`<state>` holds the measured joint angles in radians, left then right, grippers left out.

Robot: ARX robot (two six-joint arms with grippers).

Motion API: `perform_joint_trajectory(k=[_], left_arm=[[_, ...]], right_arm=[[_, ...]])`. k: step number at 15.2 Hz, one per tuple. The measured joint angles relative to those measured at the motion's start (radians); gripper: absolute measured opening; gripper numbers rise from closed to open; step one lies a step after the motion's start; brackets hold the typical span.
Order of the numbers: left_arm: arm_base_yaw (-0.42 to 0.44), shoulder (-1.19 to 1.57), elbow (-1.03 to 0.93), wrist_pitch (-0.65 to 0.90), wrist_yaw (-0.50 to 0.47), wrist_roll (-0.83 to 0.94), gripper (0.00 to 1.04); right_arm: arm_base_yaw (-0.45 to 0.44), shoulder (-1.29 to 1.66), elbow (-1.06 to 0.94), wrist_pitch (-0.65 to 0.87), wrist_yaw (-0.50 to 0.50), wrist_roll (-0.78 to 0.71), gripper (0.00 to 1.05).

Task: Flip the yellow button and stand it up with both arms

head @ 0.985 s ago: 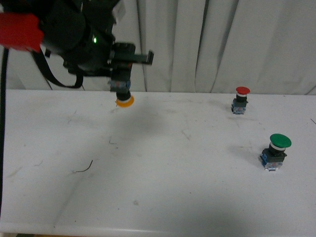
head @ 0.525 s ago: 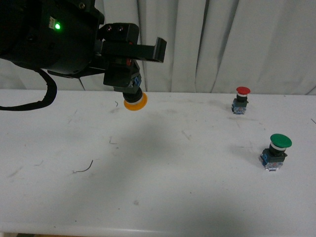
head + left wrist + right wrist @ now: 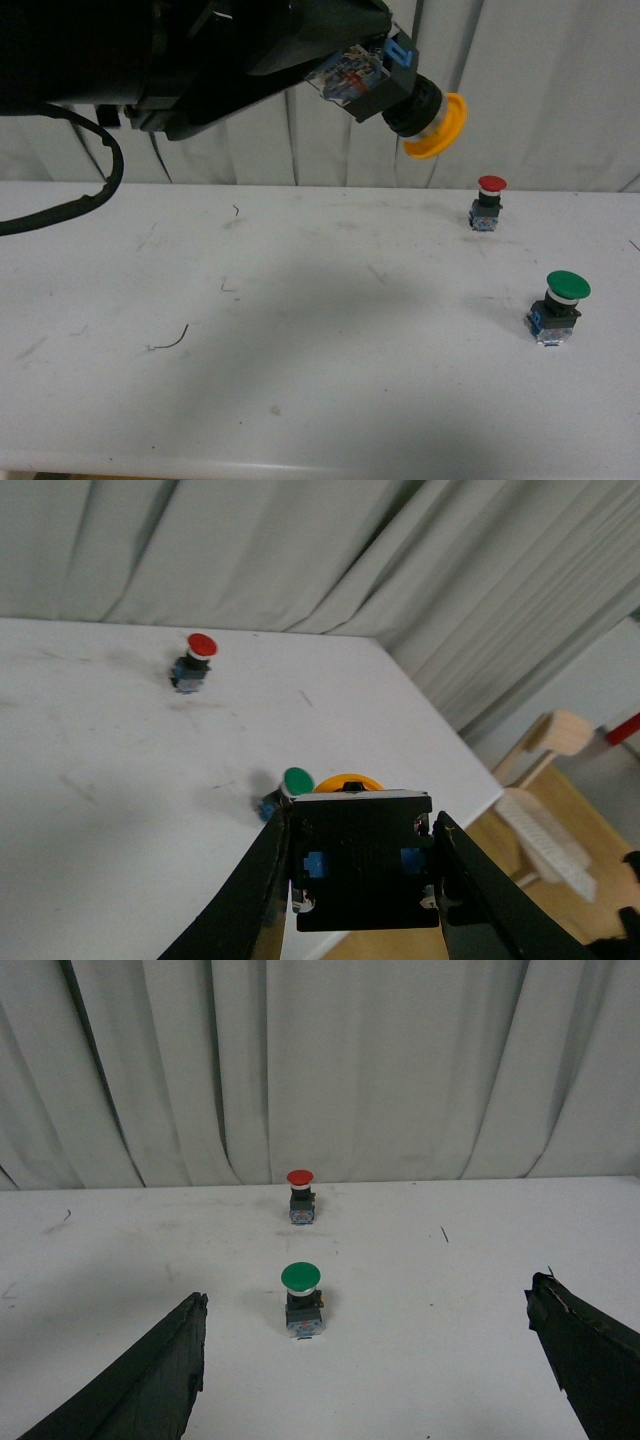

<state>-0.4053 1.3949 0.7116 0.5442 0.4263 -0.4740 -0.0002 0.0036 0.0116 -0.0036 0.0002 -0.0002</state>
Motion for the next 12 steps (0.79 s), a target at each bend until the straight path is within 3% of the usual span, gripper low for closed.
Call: perform_joint_trajectory(k=[2,6,12], left_arm=[[0.045,0.086,-0.029,0.201,0.098,-0.155,0.35],[0.116,0.266,-0.004,0.553,0.169,-0.435,0.35],[0.097,0.268,-0.019,0.598,0.146,-0.522,0.34]], right_arm=[[0.000,0.000,0.000,0.000,0.000,0.000,0.98],[0.000,0.000,0.000,0.000,0.000,0.000,0.98],[0.000,0.000,0.000,0.000,0.000,0.000,0.98]])
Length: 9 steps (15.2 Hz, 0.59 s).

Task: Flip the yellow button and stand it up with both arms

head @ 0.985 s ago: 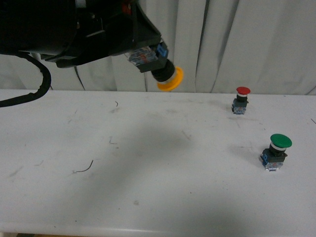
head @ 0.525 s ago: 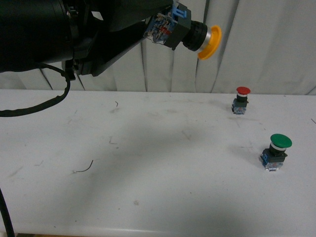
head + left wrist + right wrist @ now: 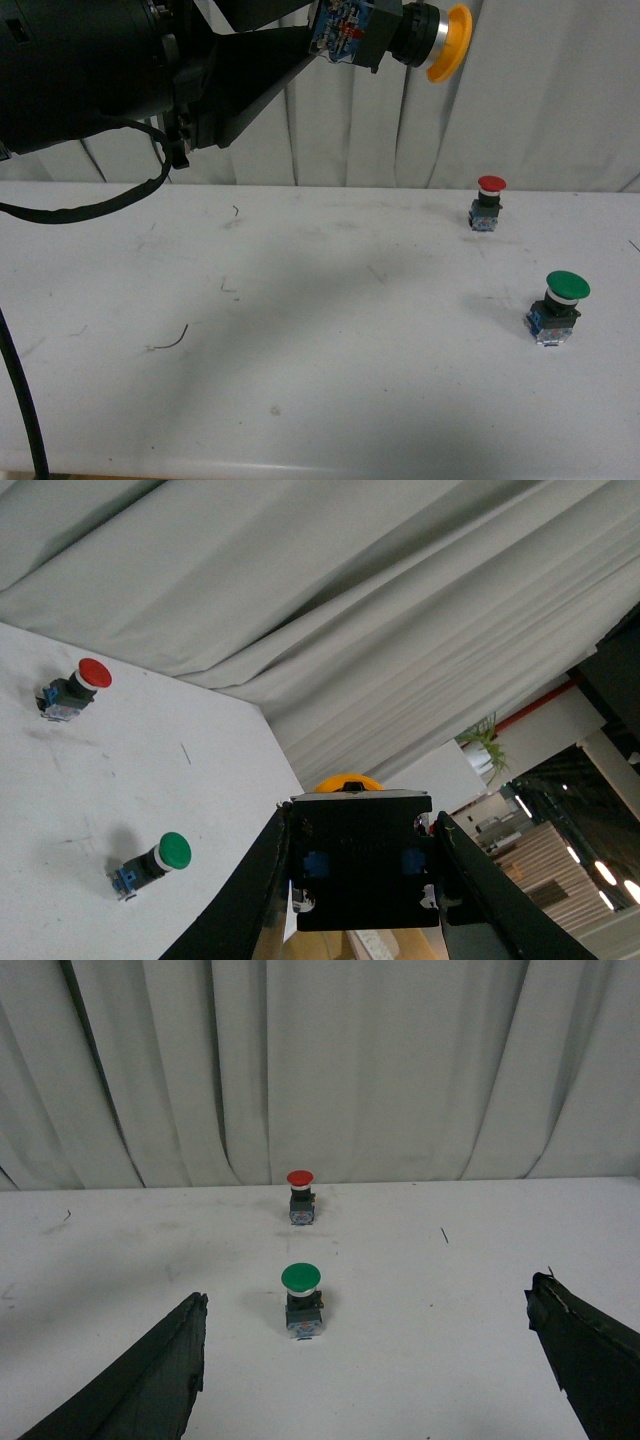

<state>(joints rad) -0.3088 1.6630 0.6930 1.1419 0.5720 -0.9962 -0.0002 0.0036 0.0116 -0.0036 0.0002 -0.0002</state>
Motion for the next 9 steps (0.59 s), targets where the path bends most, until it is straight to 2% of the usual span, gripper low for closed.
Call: perform_joint_trajectory(k=[2,3,4,5,7,9], left_arm=[[0.005,-0.003,-0.001,-0.012,-0.005,0.000,0.34],[0.006,-0.005,-0.001,-0.015,-0.013,0.000,0.34],[0.002,-0.008,-0.001,-0.026,-0.014,0.001,0.34],[-0.002,-0.009,-0.001,-0.028,-0.014,0.001,0.34],[-0.002,-0.009,-0.001,-0.030,-0.015,0.001,0.34],[-0.004,-0.009,-0.001,-0.036,-0.014,0.001,0.34]], right_arm=[[-0.013,0.019,0.000,0.058,-0.016,0.023,0.98],[-0.063,0.104,0.000,0.183,-0.055,0.050,0.98],[-0.107,0.248,0.000,0.330,-0.072,0.067,0.98],[-0.110,0.414,0.002,0.505,-0.089,0.086,0.98],[-0.074,0.798,0.087,0.867,-0.108,0.117,0.98],[-0.026,1.136,0.272,1.123,-0.134,0.159,0.98]])
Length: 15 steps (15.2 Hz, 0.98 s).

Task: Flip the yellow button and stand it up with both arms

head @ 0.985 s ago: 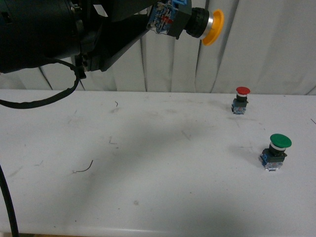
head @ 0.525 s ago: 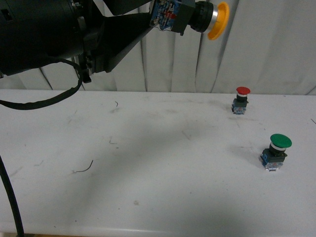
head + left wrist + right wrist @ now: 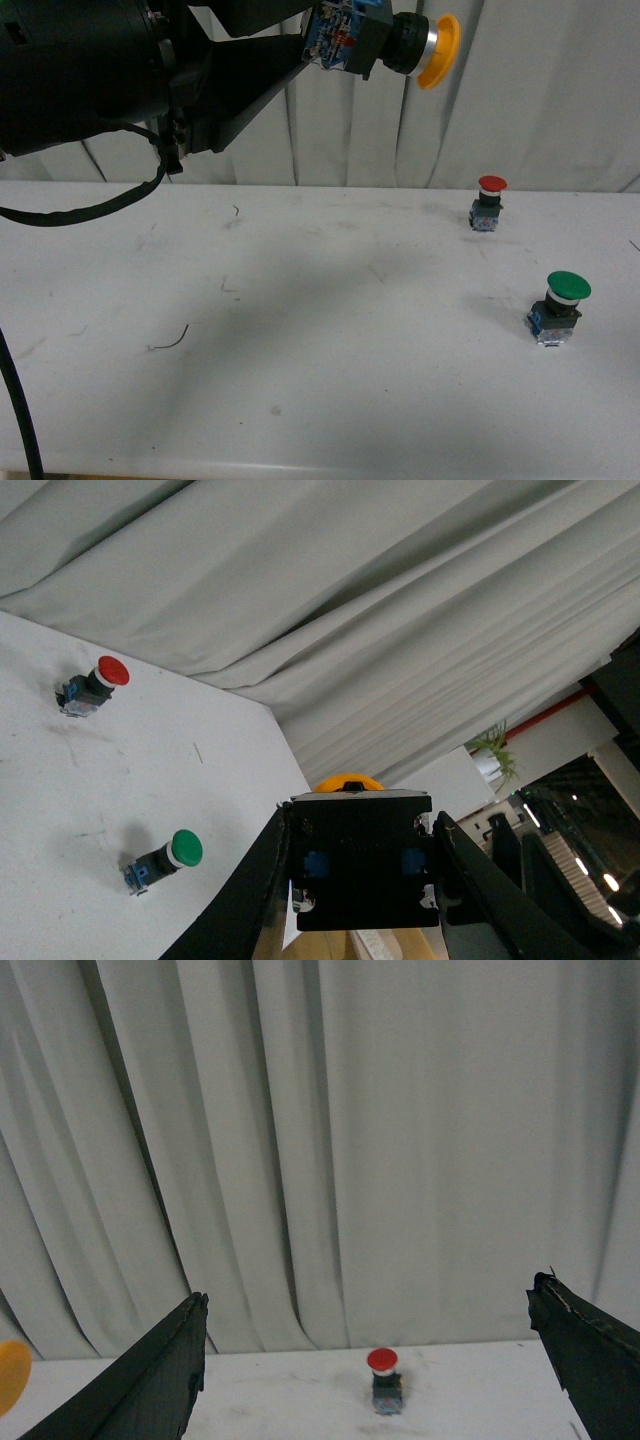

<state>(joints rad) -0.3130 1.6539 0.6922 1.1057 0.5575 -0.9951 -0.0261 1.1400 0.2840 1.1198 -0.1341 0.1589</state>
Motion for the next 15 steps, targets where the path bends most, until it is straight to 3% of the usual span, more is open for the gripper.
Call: perform_joint_trajectory(k=[3,5,7,9,10,13,15], left_arm=[[-0.002,0.000,0.008,-0.010,-0.001,0.000,0.34],[-0.002,-0.006,0.009,-0.021,-0.005,0.001,0.34],[-0.003,-0.019,0.009,-0.026,-0.010,0.003,0.34],[-0.008,-0.020,0.009,-0.026,-0.011,0.005,0.34],[-0.008,-0.021,0.009,-0.025,-0.011,0.005,0.34],[-0.010,-0.023,0.009,-0.032,-0.012,0.005,0.34],[-0.010,-0.029,0.009,-0.037,-0.011,0.006,0.34]], right_arm=[[0.076,0.303,0.243,0.014,-0.046,0.086,0.98],[0.098,0.332,0.311,0.077,-0.150,0.200,0.98],[0.097,0.391,0.309,0.174,-0.321,0.389,0.98],[0.097,0.499,0.292,0.164,-0.465,0.642,0.98],[0.089,0.591,0.304,0.167,-0.517,0.853,0.98],[0.078,0.711,0.382,0.158,-0.467,1.240,0.98],[0.095,0.711,0.445,0.168,-0.455,1.386,0.98]])
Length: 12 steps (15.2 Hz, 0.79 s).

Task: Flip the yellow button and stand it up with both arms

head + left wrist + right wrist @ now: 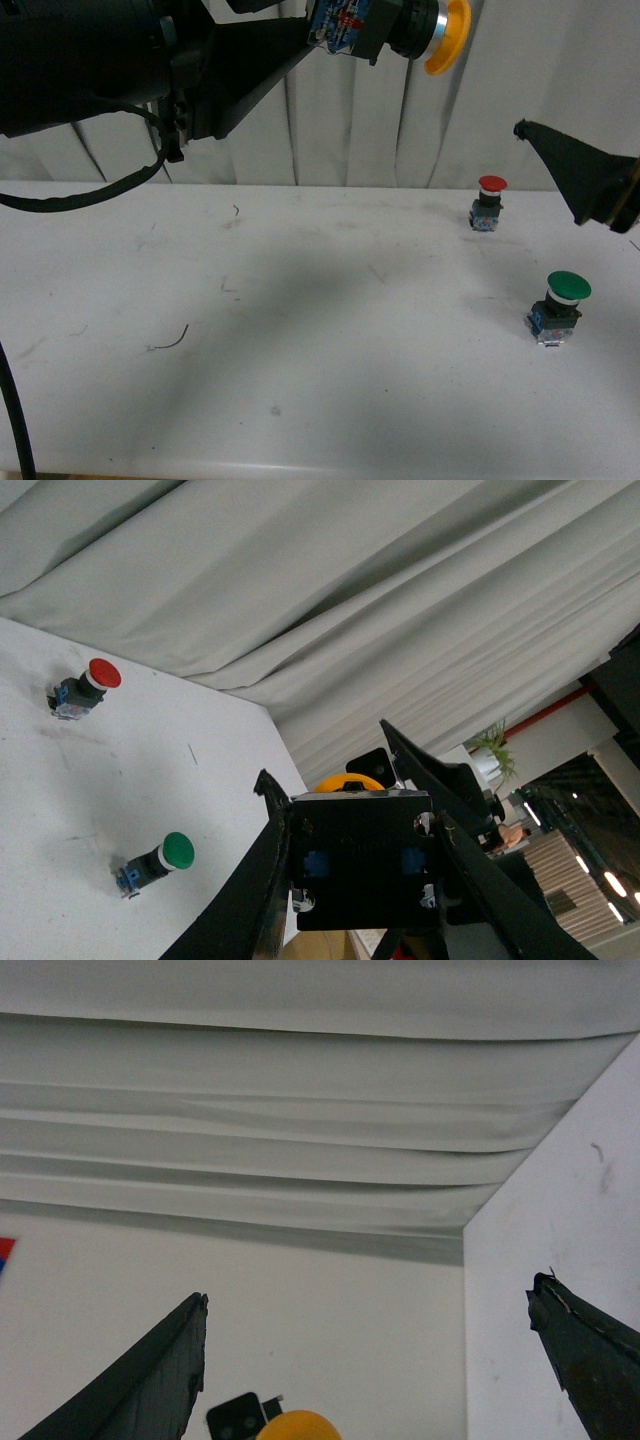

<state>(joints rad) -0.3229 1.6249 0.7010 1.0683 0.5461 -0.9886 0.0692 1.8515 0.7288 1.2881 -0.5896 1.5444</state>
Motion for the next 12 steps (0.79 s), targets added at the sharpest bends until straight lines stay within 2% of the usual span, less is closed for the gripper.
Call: perform_joint_trajectory(k=[4,7,12], left_arm=[[0.002,-0.004,0.000,-0.003,0.000,0.001,0.34],[0.004,-0.005,0.000,-0.014,0.001,0.002,0.34],[0.007,-0.005,0.000,-0.012,0.005,0.002,0.34]], right_arm=[[0.072,0.045,0.067,-0.004,0.014,0.110,0.98],[0.161,0.042,0.066,-0.002,0.009,0.162,0.98],[0.181,0.012,0.071,-0.002,0.015,0.191,0.98]])
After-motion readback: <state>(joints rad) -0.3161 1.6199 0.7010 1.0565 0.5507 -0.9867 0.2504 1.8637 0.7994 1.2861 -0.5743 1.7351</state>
